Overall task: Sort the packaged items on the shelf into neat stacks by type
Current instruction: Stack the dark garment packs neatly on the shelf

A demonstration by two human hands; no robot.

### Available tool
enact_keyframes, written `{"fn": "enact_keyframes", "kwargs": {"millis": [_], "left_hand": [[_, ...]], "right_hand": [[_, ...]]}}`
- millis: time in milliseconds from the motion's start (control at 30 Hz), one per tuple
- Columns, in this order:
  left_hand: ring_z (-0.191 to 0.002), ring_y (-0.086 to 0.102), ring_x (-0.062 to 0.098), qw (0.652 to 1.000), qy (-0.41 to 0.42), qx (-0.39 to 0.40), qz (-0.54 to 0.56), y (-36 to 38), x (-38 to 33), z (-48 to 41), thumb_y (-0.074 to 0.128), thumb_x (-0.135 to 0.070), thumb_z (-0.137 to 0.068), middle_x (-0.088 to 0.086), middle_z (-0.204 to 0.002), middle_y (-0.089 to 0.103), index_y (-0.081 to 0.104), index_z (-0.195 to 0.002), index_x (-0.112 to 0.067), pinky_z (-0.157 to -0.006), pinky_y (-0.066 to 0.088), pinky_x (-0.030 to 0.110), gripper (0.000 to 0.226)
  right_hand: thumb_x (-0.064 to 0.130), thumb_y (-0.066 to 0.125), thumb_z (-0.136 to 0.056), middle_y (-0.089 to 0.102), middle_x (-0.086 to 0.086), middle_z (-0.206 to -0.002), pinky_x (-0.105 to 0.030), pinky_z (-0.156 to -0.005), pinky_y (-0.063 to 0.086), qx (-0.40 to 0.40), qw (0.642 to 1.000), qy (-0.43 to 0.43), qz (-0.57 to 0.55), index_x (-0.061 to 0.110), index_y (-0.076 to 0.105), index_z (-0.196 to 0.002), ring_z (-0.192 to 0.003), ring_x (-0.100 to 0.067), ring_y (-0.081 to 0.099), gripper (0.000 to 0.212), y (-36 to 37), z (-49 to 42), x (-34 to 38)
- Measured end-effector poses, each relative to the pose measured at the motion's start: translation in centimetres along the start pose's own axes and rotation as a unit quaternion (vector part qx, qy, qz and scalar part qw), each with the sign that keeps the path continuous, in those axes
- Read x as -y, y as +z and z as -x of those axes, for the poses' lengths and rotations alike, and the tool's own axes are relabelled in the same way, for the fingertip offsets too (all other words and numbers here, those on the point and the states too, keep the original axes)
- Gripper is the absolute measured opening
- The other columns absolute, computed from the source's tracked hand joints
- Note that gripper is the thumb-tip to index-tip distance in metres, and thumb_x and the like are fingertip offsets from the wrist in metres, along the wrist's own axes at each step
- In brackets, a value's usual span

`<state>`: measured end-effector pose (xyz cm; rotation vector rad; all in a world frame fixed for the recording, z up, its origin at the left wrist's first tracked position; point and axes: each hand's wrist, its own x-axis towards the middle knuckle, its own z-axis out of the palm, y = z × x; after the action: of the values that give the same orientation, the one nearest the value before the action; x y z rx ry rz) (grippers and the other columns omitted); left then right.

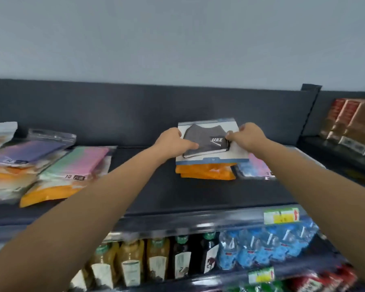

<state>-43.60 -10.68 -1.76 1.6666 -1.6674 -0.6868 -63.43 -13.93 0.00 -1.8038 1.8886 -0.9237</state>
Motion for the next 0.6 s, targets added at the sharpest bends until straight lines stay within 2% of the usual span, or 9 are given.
{"fn": "enact_keyframes", "kwargs": {"millis": [100, 200, 267, 333, 400, 433, 500, 567, 600], "left_hand": [[-0.096, 0.049, 0.013, 1.0, -0.003, -0.001, -0.001, 3.2, -3.2, -0.8, 0.071, -0.04, -0.083, -0.003, -0.108, 0.049, 0.047, -0.126, -0.009, -0.083, 0.039, 0.029, 0.058], [-0.115, 0.049, 0.022, 1.0, -0.001, -0.003, -0.013, 5.6, -5.8, -1.6, 0.069, -0.04, -0.085, 0.004, -0.133, 0.049, 0.044, -0.135, -0.005, -0.084, 0.038, 0.03, 0.066], [-0.119, 0.048, 0.024, 1.0, 0.005, 0.002, -0.016, 7.0, -7.0, -2.2, 0.068, -0.039, -0.085, 0.007, -0.137, 0.047, 0.043, -0.136, -0.006, -0.087, 0.041, 0.032, 0.066], [-0.111, 0.051, 0.024, 1.0, 0.011, 0.016, -0.015, 8.3, -7.9, -3.2, 0.069, -0.037, -0.085, 0.008, -0.125, 0.05, 0.046, -0.13, -0.007, -0.091, 0.046, 0.036, 0.059], [-0.095, 0.052, 0.023, 0.999, 0.016, 0.036, -0.015, 9.5, -8.7, -4.2, 0.071, -0.037, -0.083, 0.005, -0.104, 0.048, 0.05, -0.105, -0.011, -0.086, 0.048, 0.039, 0.041], [-0.086, 0.051, 0.023, 0.999, 0.021, 0.04, -0.011, 10.1, -9.1, -4.7, 0.073, -0.037, -0.081, 0.004, -0.093, 0.046, 0.047, -0.091, -0.013, -0.078, 0.048, 0.038, 0.036], [-0.069, 0.042, 0.021, 0.998, 0.033, 0.057, -0.011, 11.3, -10.0, -5.8, 0.075, -0.038, -0.078, 0.003, -0.073, 0.036, 0.037, -0.07, -0.015, -0.065, 0.036, 0.035, 0.045], [-0.065, 0.037, 0.021, 0.996, 0.035, 0.075, -0.018, 12.6, -10.7, -6.8, 0.075, -0.038, -0.077, 0.003, -0.066, 0.03, 0.034, -0.066, -0.014, -0.064, 0.031, 0.034, 0.049], [-0.066, 0.039, 0.022, 0.996, 0.033, 0.083, -0.022, 13.1, -11.2, -7.3, 0.075, -0.038, -0.077, 0.004, -0.065, 0.032, 0.035, -0.065, -0.013, -0.063, 0.033, 0.034, 0.049]], "right_hand": [[0.027, 0.064, -0.087, 0.049, -0.008, -0.072, -0.032, -0.057, 0.034, 0.008, 1.0, -0.012, 0.011, 0.003, 0.051, -0.084, -0.077, -0.026, 0.049, 0.028, -3.1, -1.7, -3.1], [0.028, 0.063, -0.089, 0.05, -0.011, -0.078, -0.031, -0.063, 0.035, 0.018, 1.0, -0.009, 0.01, 0.003, 0.05, -0.082, -0.077, -0.025, 0.048, 0.03, -5.3, -3.4, -5.8], [0.029, 0.064, -0.089, 0.044, -0.008, -0.07, -0.032, -0.056, 0.03, 0.021, 1.0, -0.001, 0.014, 0.005, 0.045, -0.072, -0.07, -0.024, 0.045, 0.035, -6.4, -4.4, -7.4], [0.028, 0.065, -0.088, 0.041, -0.007, -0.067, -0.031, -0.053, 0.028, 0.015, 1.0, 0.012, 0.014, 0.006, 0.044, -0.071, -0.067, -0.023, 0.042, 0.035, -7.4, -5.1, -8.9], [0.028, 0.067, -0.087, 0.039, -0.007, -0.065, -0.031, -0.054, 0.028, 0.002, 1.0, 0.023, 0.013, 0.006, 0.043, -0.068, -0.063, -0.022, 0.041, 0.037, -8.4, -5.3, -10.3], [0.028, 0.067, -0.087, 0.037, -0.006, -0.062, -0.031, -0.053, 0.027, -0.004, 1.0, 0.026, 0.017, 0.007, 0.041, -0.064, -0.059, -0.021, 0.039, 0.041, -8.9, -5.5, -10.9], [0.029, 0.066, -0.088, 0.041, -0.009, -0.064, -0.031, -0.055, 0.031, -0.014, 0.999, 0.033, 0.038, 0.006, 0.044, -0.064, -0.06, -0.022, 0.041, 0.04, -9.9, -6.0, -12.1], [0.033, 0.065, -0.088, 0.051, -0.016, -0.073, -0.034, -0.061, 0.041, -0.019, 0.997, 0.043, 0.065, 0.002, 0.055, -0.074, -0.068, -0.029, 0.05, 0.035, -10.8, -6.8, -13.2], [0.034, 0.065, -0.089, 0.051, -0.016, -0.07, -0.035, -0.058, 0.042, -0.02, 0.996, 0.045, 0.078, 0.002, 0.056, -0.071, -0.065, -0.03, 0.051, 0.037, -11.4, -7.2, -13.6]]}}
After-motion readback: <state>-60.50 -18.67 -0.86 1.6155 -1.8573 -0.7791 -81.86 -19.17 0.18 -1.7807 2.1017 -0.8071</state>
